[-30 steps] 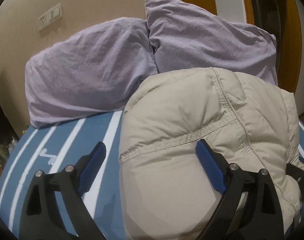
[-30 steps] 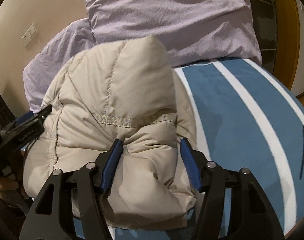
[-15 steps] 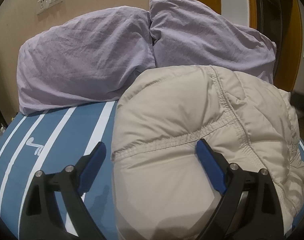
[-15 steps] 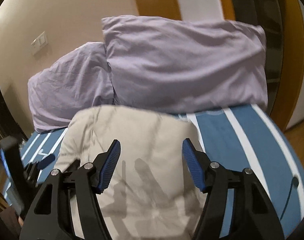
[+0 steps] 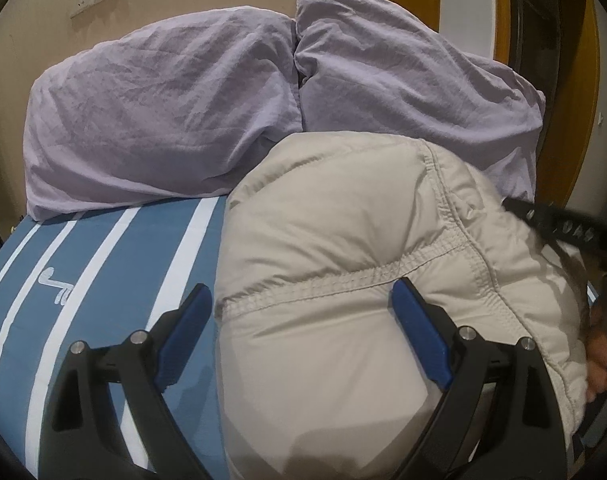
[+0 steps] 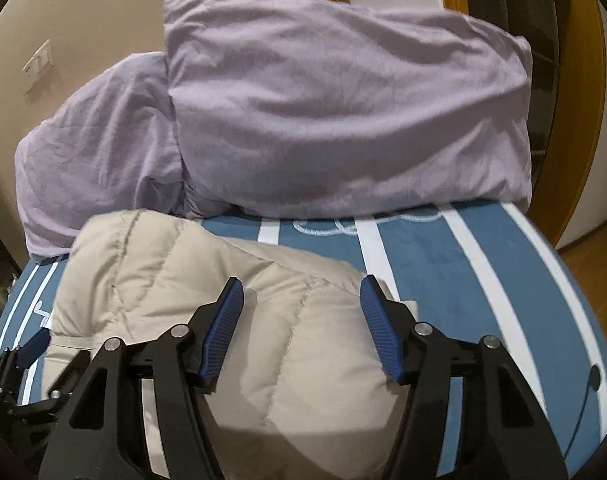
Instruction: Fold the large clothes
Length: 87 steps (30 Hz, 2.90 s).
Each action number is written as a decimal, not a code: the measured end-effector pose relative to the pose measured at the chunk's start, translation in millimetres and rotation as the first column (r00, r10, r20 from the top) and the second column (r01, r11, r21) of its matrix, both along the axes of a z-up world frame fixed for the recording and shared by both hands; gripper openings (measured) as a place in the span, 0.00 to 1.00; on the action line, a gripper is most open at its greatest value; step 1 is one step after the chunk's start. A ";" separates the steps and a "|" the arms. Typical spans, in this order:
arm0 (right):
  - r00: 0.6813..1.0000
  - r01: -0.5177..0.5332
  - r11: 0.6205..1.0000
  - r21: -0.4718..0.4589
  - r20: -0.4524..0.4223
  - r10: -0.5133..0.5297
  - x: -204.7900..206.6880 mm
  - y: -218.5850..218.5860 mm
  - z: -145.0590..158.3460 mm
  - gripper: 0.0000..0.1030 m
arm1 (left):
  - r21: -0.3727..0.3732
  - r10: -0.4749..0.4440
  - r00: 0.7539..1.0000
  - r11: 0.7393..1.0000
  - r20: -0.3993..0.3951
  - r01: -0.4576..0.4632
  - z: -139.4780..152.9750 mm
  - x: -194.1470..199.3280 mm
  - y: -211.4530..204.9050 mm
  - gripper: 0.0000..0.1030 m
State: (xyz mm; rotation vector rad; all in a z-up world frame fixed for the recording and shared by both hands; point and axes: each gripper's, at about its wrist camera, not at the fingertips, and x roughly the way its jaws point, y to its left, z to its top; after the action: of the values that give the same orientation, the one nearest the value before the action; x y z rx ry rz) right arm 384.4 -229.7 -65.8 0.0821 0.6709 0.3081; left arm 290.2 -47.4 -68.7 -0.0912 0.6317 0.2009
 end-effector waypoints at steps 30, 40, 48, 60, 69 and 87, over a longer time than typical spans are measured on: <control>0.996 0.082 0.997 0.010 -0.046 -0.081 10.3 -3.2 -43.8 0.70 | 0.155 0.073 0.997 0.986 -0.023 -0.069 10.5 53.3 -11.8 0.96; 0.995 0.091 0.996 -0.007 -0.044 -0.091 10.8 -1.0 -44.9 0.73 | 0.147 0.105 0.994 0.984 -0.017 -0.101 -2.8 54.9 -7.2 0.98; 0.994 0.100 0.995 -0.027 -0.049 -0.101 11.9 2.6 -44.8 0.74 | 0.131 0.104 0.994 0.986 -0.027 -0.100 -6.0 56.7 -3.6 0.98; 0.987 0.139 0.989 -0.047 -0.071 -0.142 16.4 1.2 -46.8 0.88 | 0.115 0.103 0.994 0.988 -0.028 -0.099 -8.5 56.5 -0.8 0.98; 0.988 0.134 0.990 -0.032 -0.071 -0.136 16.3 0.2 -47.1 0.88 | 0.113 0.103 0.994 0.989 -0.027 -0.099 -8.7 56.3 0.7 0.98; 0.989 0.136 0.991 -0.018 -0.059 -0.137 14.6 -1.5 -48.2 0.88 | 0.104 0.101 0.995 0.990 -0.022 -0.099 -8.0 55.8 1.1 0.98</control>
State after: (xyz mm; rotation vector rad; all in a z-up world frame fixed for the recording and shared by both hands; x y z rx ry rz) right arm 399.0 -231.1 -114.0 0.1238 0.7234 0.1695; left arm 346.0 -46.3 -76.7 -0.0208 0.6434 0.3318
